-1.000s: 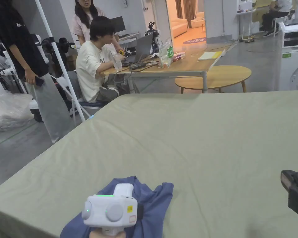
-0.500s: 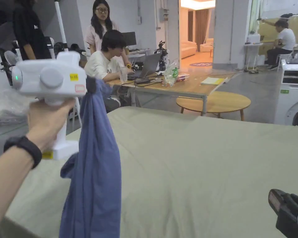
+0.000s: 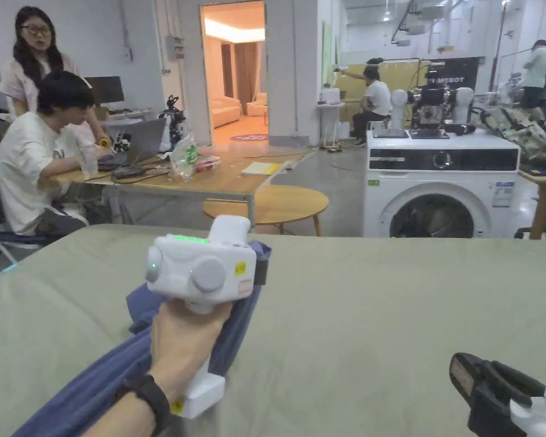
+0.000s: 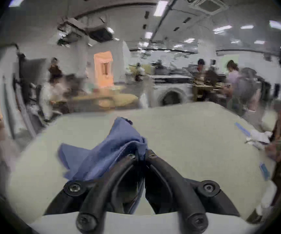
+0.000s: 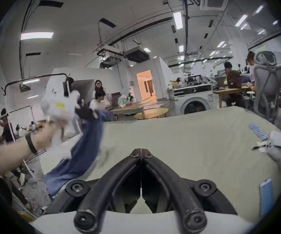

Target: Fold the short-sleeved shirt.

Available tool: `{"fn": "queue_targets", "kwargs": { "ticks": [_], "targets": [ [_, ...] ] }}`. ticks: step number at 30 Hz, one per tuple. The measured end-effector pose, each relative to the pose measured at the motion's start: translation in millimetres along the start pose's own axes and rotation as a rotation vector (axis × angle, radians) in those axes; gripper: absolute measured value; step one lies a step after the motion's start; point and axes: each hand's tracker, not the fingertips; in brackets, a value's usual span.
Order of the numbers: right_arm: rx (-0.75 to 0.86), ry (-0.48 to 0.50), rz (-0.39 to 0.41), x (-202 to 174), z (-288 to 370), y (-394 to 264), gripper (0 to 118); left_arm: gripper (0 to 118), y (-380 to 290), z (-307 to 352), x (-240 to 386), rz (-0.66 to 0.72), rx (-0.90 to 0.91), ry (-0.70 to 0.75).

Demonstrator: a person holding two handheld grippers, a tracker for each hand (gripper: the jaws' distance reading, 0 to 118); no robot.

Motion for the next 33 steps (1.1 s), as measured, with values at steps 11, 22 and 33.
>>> {"fn": "queue_targets", "kwargs": {
  "ticks": [11,22,33],
  "targets": [
    [0.041,-0.213,0.065,77.1,91.7,11.2,0,1,-148.4,-46.1,297.0,-0.006,-0.328,-0.715],
    [0.009,-0.205,0.061,47.4,68.0,6.1,0,79,-84.4,73.1,152.1,-0.054,0.096,-0.419],
    [0.008,-0.125,0.040,-3.9,9.4,1.9,0,0,-83.5,221.8,17.3,-0.047,0.344,0.007]
  ]
}}
